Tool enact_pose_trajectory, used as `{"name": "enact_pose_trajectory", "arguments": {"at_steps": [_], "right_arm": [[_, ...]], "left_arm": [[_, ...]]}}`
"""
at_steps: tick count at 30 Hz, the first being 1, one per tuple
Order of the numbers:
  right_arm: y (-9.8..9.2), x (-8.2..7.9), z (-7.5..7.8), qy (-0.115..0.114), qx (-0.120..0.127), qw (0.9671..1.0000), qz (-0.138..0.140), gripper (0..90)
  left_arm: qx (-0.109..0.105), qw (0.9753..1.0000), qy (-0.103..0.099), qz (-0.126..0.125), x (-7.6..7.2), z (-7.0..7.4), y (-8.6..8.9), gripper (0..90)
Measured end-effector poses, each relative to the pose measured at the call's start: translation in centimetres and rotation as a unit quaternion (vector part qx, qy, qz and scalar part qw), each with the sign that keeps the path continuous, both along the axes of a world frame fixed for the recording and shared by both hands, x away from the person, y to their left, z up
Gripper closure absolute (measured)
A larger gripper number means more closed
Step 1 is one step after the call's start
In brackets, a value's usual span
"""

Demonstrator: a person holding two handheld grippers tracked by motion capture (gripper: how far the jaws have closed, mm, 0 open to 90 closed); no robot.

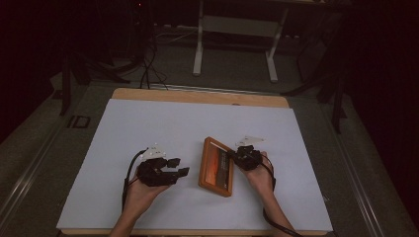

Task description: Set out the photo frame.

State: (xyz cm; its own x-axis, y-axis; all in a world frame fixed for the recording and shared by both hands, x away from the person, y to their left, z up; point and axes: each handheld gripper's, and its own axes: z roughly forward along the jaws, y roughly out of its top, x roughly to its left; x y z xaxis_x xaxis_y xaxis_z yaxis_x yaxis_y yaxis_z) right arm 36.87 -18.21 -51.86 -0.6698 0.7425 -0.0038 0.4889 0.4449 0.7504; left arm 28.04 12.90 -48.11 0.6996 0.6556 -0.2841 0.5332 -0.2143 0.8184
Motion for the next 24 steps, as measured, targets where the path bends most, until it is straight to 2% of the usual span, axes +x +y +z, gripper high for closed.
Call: {"name": "enact_pose_trajectory", "arguments": {"at_steps": [7,10,13,18,24], "right_arm": [[0.0,-0.1,-0.1,-0.005,0.001,1.0,-0.001,90.0],[0.0,-0.1,-0.1,-0.007,0.002,1.0,-0.002,90.0],[0.0,-0.1,-0.1,-0.006,0.003,1.0,-0.002,90.0],[0.1,-0.2,-0.1,-0.01,0.0,0.9999,-0.004,90.0],[0.1,-0.3,-0.2,-0.012,-0.001,0.9999,-0.003,90.0]], "left_arm": [[-0.005,0.9999,0.004,-0.012,-0.3,-0.1,-1.6,37.7],[-0.007,0.9999,0.005,-0.012,-0.3,-0.2,-1.8,34.4],[-0.012,0.9997,0.012,-0.018,-0.3,-0.3,-2.6,29.0],[0.003,0.9996,0.022,-0.019,-0.2,-0.8,-4.0,21.1],[0.002,0.9986,0.044,-0.03,0.1,-1.8,-5.7,20.5]]}}
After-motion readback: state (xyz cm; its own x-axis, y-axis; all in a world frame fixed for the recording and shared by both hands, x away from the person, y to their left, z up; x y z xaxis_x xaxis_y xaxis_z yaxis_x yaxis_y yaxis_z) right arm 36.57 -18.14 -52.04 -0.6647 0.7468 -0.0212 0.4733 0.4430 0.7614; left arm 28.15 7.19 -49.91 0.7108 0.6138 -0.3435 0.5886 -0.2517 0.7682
